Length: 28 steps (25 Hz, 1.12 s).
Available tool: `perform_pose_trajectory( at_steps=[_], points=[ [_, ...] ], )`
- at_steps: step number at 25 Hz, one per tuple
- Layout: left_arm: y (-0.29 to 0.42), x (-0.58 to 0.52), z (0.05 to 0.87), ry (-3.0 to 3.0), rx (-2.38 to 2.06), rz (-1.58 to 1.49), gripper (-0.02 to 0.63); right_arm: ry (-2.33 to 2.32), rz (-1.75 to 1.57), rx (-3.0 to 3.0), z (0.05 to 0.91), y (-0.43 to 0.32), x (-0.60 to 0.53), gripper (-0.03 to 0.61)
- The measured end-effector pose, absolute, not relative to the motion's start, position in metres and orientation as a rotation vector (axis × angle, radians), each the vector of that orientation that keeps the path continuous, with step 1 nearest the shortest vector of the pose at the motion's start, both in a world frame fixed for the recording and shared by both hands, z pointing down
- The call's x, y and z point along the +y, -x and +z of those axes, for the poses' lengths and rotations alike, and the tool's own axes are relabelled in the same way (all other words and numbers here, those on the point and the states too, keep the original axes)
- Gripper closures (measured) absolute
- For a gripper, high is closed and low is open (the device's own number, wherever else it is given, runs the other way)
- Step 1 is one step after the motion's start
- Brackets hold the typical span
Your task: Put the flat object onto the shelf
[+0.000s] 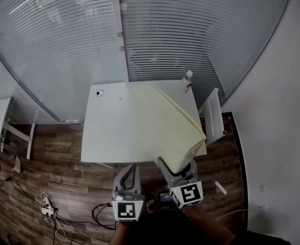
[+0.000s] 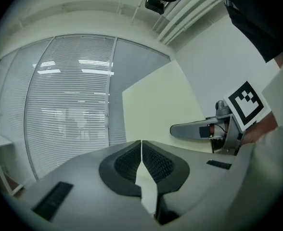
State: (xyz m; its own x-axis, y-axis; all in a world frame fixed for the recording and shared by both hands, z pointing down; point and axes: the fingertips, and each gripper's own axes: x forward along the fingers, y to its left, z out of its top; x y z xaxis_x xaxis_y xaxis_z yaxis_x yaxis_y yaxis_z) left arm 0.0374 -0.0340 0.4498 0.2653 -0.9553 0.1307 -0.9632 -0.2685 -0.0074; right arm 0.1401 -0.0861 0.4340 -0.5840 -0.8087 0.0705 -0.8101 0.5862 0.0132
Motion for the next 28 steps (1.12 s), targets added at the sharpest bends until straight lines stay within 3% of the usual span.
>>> perform_pose_trajectory(
  at_steps=[28],
  points=[
    [0.022, -0.112, 0.422, -2.672, -1.730, 0.047, 0.611, -1.608, -0.077, -2.612, 0.411, -0.087, -0.152, 0.282]
  ],
)
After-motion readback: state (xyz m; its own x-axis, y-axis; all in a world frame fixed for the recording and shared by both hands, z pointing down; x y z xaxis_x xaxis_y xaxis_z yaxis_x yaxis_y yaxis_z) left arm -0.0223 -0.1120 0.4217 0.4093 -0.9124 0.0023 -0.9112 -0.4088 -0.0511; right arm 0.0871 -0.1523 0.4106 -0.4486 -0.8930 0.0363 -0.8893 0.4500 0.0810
